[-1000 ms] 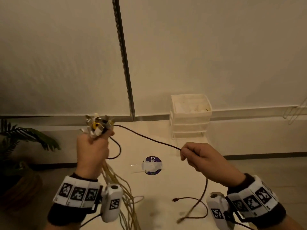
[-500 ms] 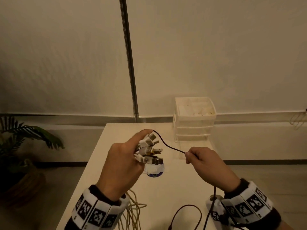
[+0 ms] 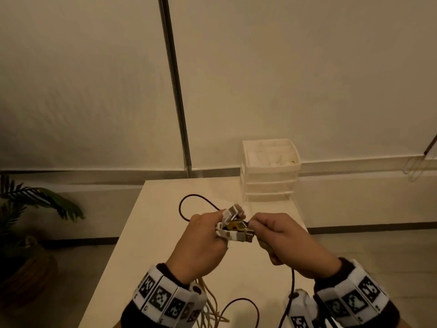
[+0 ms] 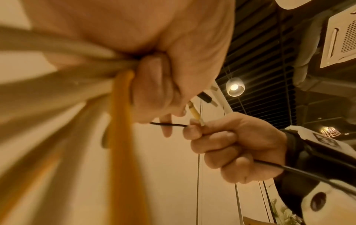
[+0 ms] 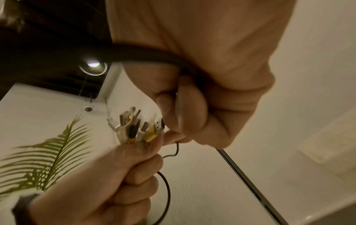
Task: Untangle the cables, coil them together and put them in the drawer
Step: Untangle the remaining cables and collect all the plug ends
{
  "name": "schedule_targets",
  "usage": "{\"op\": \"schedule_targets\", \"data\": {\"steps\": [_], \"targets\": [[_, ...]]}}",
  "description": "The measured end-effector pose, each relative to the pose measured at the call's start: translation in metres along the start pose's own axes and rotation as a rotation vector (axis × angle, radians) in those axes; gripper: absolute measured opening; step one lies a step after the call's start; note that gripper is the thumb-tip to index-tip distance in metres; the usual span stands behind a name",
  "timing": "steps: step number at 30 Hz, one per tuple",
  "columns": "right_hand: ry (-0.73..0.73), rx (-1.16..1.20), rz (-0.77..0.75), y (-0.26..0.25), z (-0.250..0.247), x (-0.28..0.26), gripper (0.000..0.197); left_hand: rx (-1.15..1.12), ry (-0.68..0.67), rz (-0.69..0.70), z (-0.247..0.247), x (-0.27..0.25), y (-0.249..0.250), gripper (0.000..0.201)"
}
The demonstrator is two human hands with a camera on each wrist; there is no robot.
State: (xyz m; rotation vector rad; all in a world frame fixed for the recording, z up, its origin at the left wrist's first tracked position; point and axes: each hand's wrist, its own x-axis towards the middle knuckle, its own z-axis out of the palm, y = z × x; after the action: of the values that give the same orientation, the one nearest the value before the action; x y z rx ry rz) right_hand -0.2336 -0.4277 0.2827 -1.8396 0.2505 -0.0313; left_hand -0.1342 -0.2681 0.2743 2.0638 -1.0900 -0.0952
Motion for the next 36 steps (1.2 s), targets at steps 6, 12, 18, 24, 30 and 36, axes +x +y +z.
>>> {"op": "schedule_targets", "data": {"steps": [6, 12, 18, 24, 30, 36], "targets": [[-0.174, 0.357, 0.083, -0.004, -0.006, -0.006, 0.029, -0.028, 0.37, -0.058, -0.008, 0.007, -0.006, 0.021], [-0.17, 0.31, 0.157, 0.01, -0.022, -0.019, 0.029, -0.393, 0.689, -0.533, -0.052, 0.02, -0.069, 0.018], [0.003, 0.003, 0.081, 0.004, -0.01, -0.008, 0.03, -0.089, 0.41, -0.059, -0.029, 0.002, -0.016, 0.056], [0.069, -0.066, 0.067, -0.007, -0.007, 0.0, 0.031, -0.041, 0.512, 0.039, -0.022, -0.003, -0.004, 0.075], [-0.018, -0.141, -0.009, -0.015, -0.002, -0.001, 0.029, -0.107, -0.01, 0.227, -0.015, -0.001, 0.006, 0.057], [-0.122, 0.019, 0.01, -0.013, 0.001, -0.001, 0.03, 0.0, 0.06, 0.173, 0.0, 0.003, -0.006, 0.026]]}}
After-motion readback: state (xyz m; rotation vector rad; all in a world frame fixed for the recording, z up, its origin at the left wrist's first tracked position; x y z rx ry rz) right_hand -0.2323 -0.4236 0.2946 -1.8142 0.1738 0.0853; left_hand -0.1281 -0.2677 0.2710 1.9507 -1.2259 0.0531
